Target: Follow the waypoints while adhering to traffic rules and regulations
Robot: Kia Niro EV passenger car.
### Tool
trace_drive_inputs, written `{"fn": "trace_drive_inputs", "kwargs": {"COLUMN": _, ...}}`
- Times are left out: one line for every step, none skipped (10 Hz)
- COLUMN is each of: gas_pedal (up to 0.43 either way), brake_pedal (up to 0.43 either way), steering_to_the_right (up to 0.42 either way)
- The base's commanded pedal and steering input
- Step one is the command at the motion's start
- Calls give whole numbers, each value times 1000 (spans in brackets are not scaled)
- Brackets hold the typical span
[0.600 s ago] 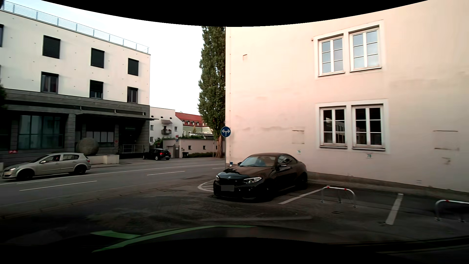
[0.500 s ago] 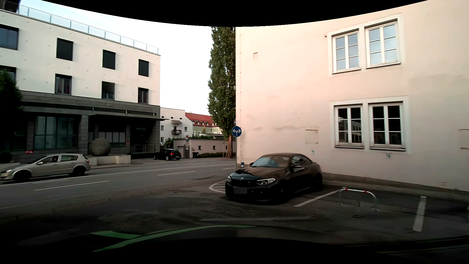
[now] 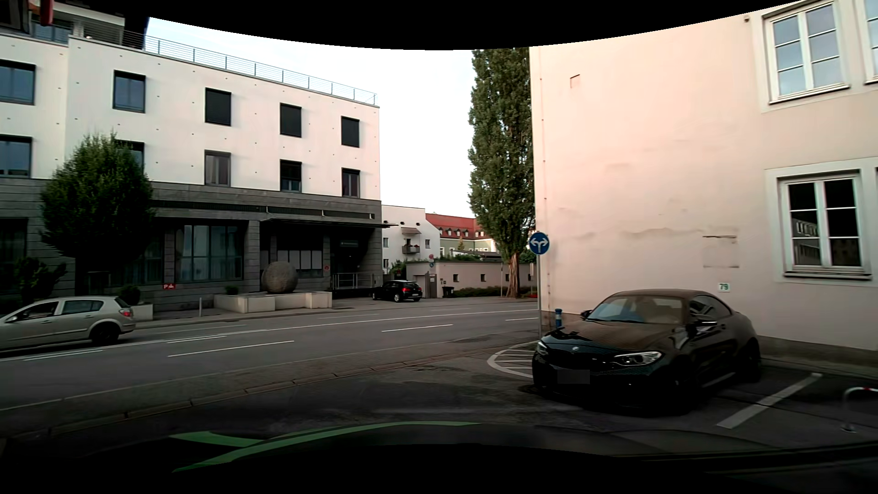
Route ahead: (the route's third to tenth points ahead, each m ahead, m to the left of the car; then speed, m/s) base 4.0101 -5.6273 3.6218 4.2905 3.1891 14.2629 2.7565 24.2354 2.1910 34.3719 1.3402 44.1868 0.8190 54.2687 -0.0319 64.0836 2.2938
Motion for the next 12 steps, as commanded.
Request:
{"fn": "trace_drive_inputs", "kwargs": {"gas_pedal": 0, "brake_pedal": 91, "steering_to_the_right": -557}}
{"fn": "trace_drive_inputs", "kwargs": {"gas_pedal": 0, "brake_pedal": 110, "steering_to_the_right": -507}}
{"fn": "trace_drive_inputs", "kwargs": {"gas_pedal": 0, "brake_pedal": 128, "steering_to_the_right": -458}}
{"fn": "trace_drive_inputs", "kwargs": {"gas_pedal": 0, "brake_pedal": 128, "steering_to_the_right": -387}}
{"fn": "trace_drive_inputs", "kwargs": {"gas_pedal": 0, "brake_pedal": 128, "steering_to_the_right": -323}}
{"fn": "trace_drive_inputs", "kwargs": {"gas_pedal": 0, "brake_pedal": 152, "steering_to_the_right": -252}}
{"fn": "trace_drive_inputs", "kwargs": {"gas_pedal": 0, "brake_pedal": 159, "steering_to_the_right": -189}}
{"fn": "trace_drive_inputs", "kwargs": {"gas_pedal": 0, "brake_pedal": 159, "steering_to_the_right": -123}}
{"fn": "trace_drive_inputs", "kwargs": {"gas_pedal": 0, "brake_pedal": 159, "steering_to_the_right": -102}}
{"fn": "trace_drive_inputs", "kwargs": {"gas_pedal": 0, "brake_pedal": 183, "steering_to_the_right": -102}}
{"fn": "trace_drive_inputs", "kwargs": {"gas_pedal": 0, "brake_pedal": 195, "steering_to_the_right": -97}}
{"fn": "trace_drive_inputs", "kwargs": {"gas_pedal": 0, "brake_pedal": 189, "steering_to_the_right": -87}}
